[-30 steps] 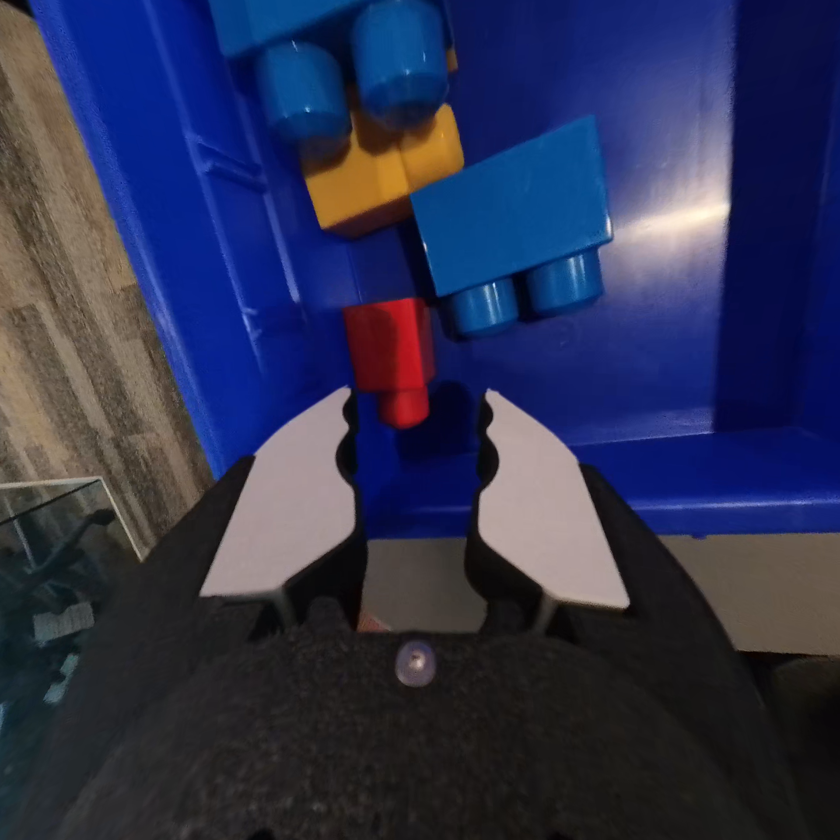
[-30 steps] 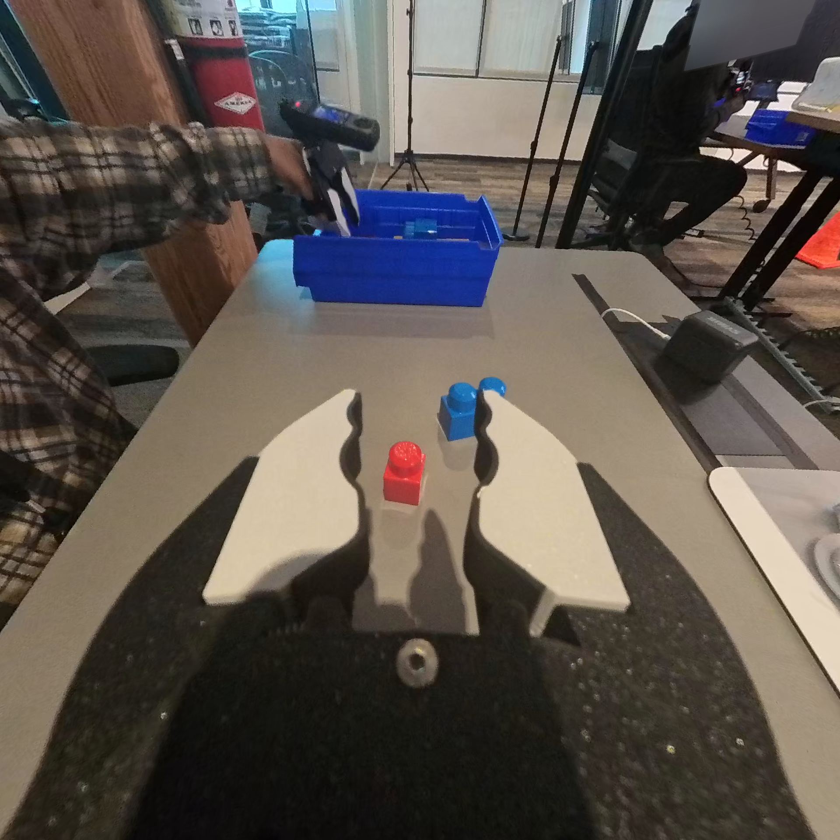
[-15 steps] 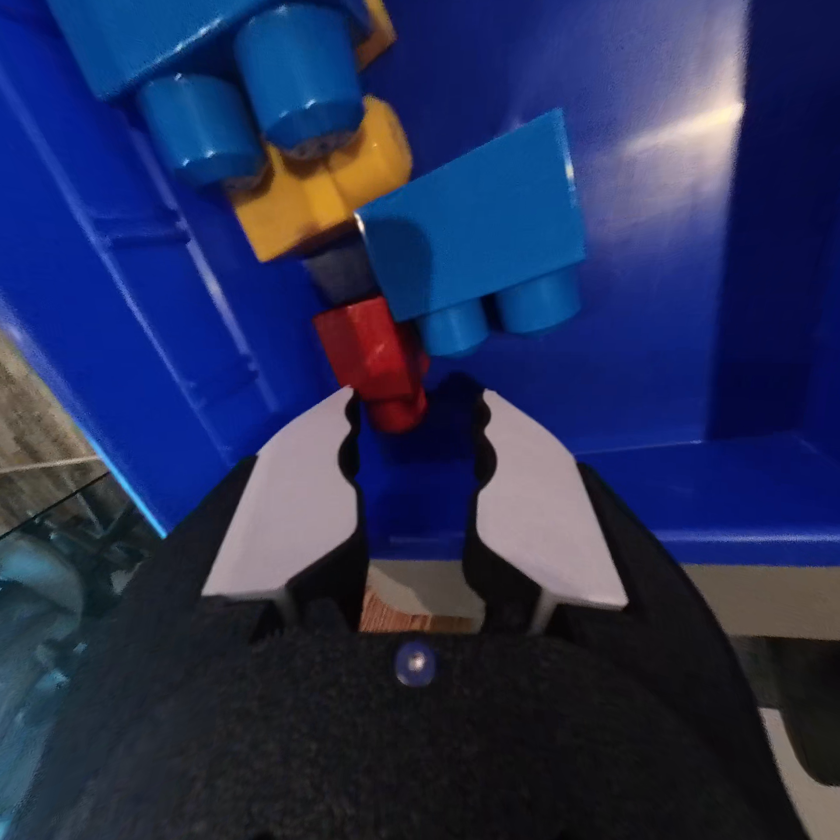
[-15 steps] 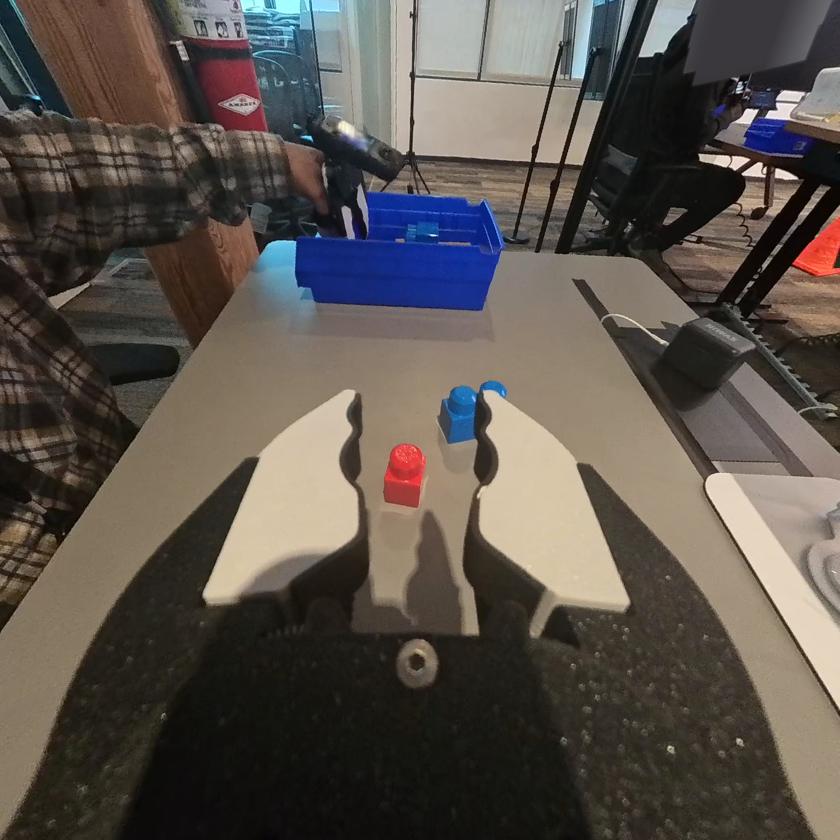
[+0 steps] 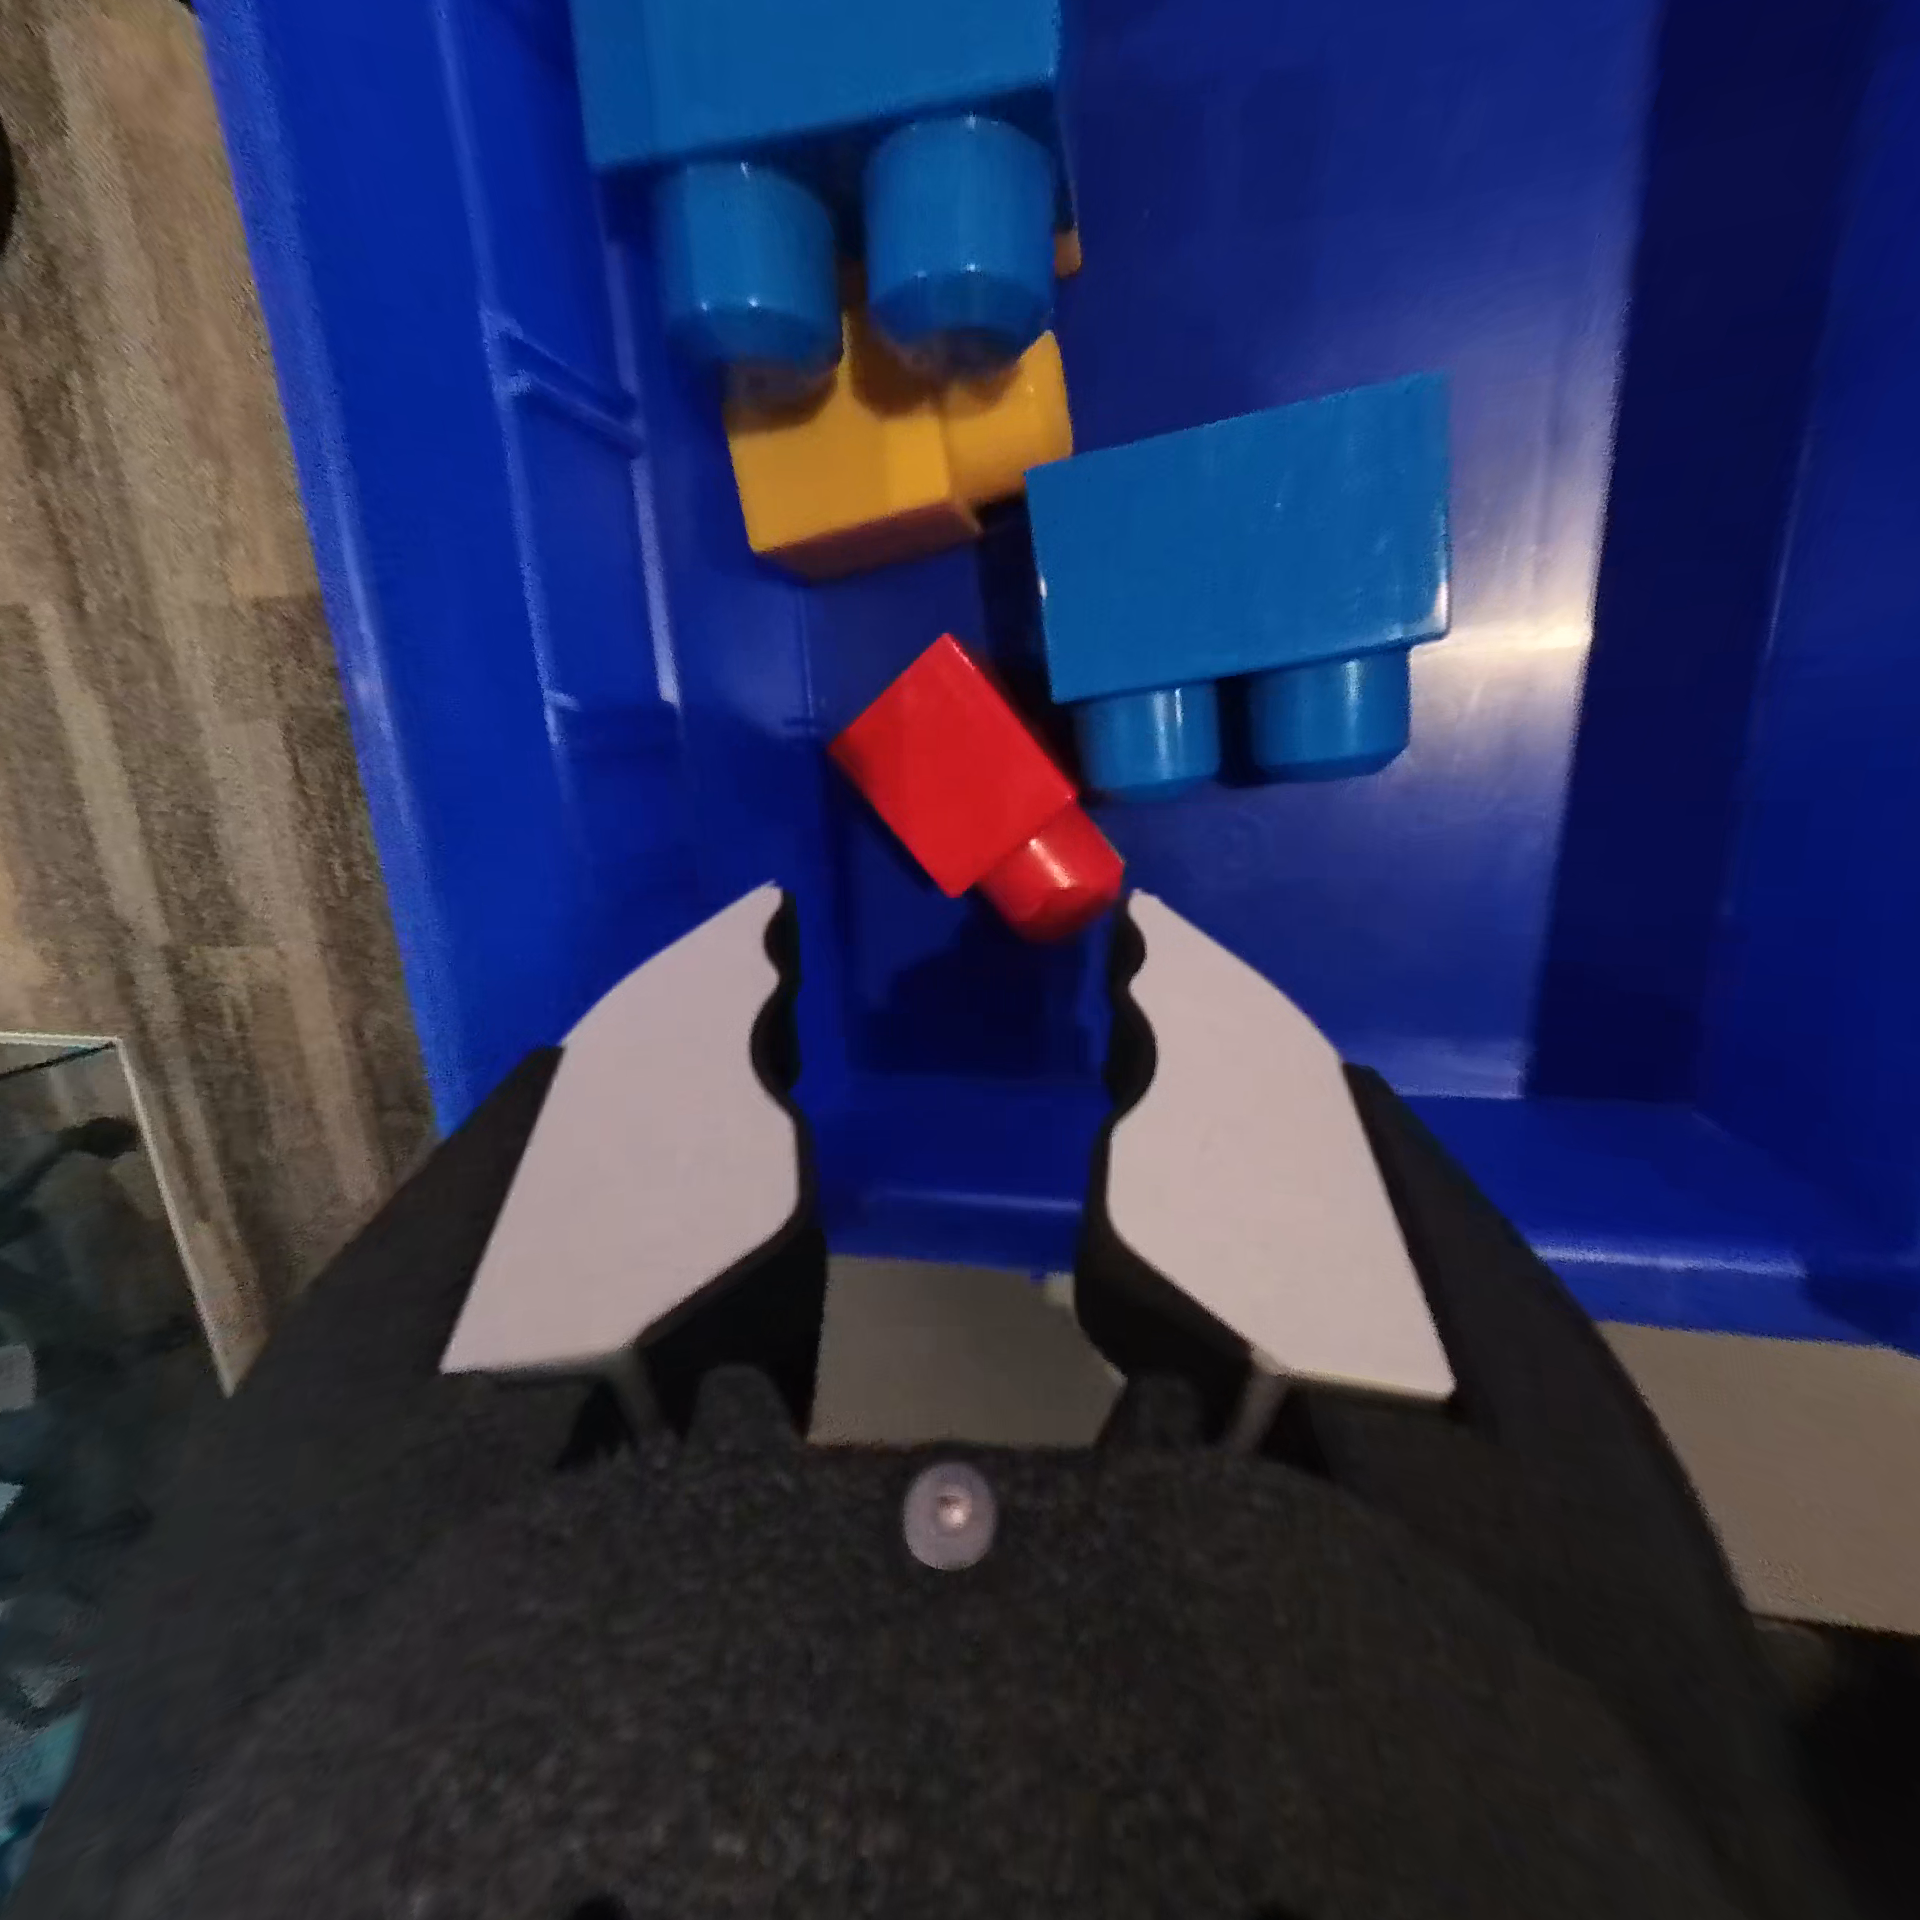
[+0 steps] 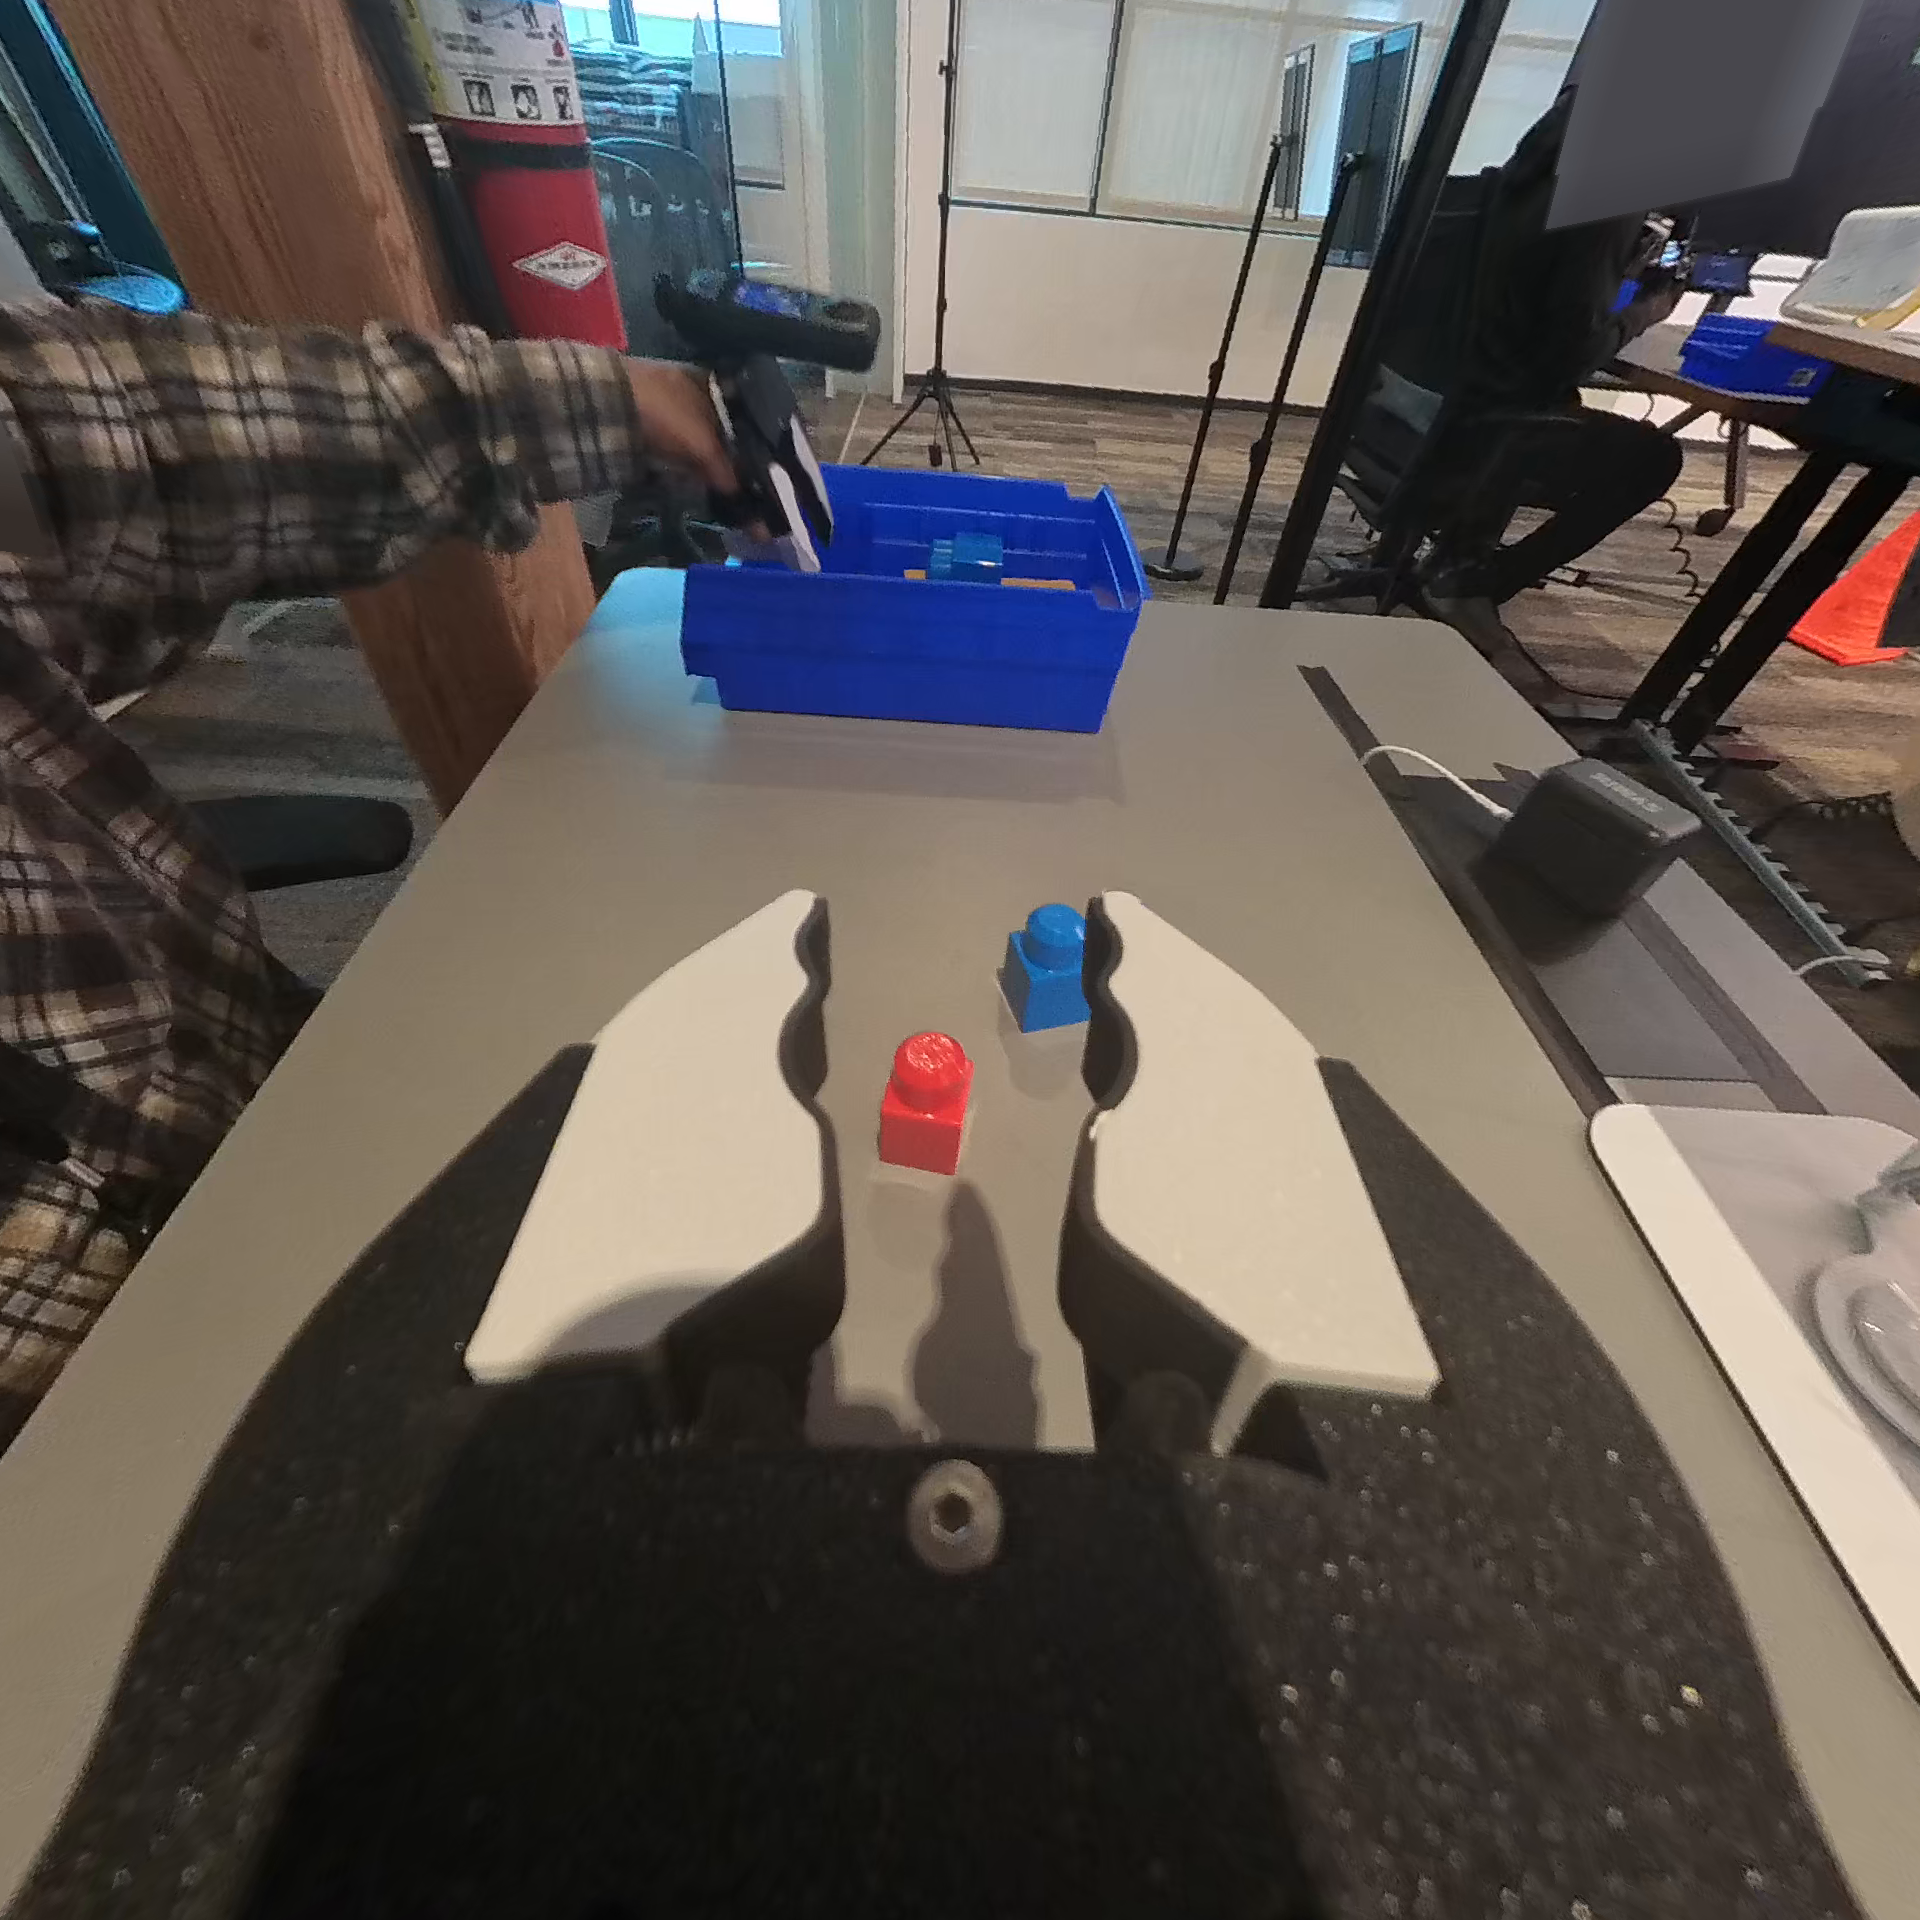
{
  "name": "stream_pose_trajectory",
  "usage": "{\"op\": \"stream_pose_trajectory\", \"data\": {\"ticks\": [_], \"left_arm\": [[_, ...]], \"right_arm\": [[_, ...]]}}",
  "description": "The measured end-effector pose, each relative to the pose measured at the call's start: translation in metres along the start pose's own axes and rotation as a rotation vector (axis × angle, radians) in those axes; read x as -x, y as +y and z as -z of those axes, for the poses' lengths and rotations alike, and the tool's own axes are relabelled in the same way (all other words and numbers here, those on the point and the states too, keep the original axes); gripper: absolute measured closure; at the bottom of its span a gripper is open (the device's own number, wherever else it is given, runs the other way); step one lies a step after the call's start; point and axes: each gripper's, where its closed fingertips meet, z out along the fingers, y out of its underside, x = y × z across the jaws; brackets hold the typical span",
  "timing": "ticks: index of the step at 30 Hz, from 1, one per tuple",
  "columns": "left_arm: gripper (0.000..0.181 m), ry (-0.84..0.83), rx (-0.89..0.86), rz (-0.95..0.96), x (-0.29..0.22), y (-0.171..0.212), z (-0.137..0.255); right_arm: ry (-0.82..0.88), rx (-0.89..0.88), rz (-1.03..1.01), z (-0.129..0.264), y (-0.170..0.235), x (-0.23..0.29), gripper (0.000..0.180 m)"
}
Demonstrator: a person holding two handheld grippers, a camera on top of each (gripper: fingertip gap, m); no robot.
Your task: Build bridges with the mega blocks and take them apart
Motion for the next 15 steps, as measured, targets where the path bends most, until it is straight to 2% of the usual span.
{"op": "stream_pose_trajectory", "data": {"ticks": [5,9,15], "left_arm": [[0.125,0.003,-0.009,0.044,-0.004,-0.004,-0.012],[0.127,-0.025,0.053,0.036,-0.003,0.002,-0.022],[0.139,-0.016,0.081,0.01,-0.004,0.004,-0.033]], "right_arm": [[-0.01,0.007,0.005,-0.003,0.0,0.004,0.133],[-0.013,0.002,0.011,-0.003,-0.003,0.006,0.133],[-0.01,-0.01,0.013,-0.001,-0.006,0.006,0.134]]}}
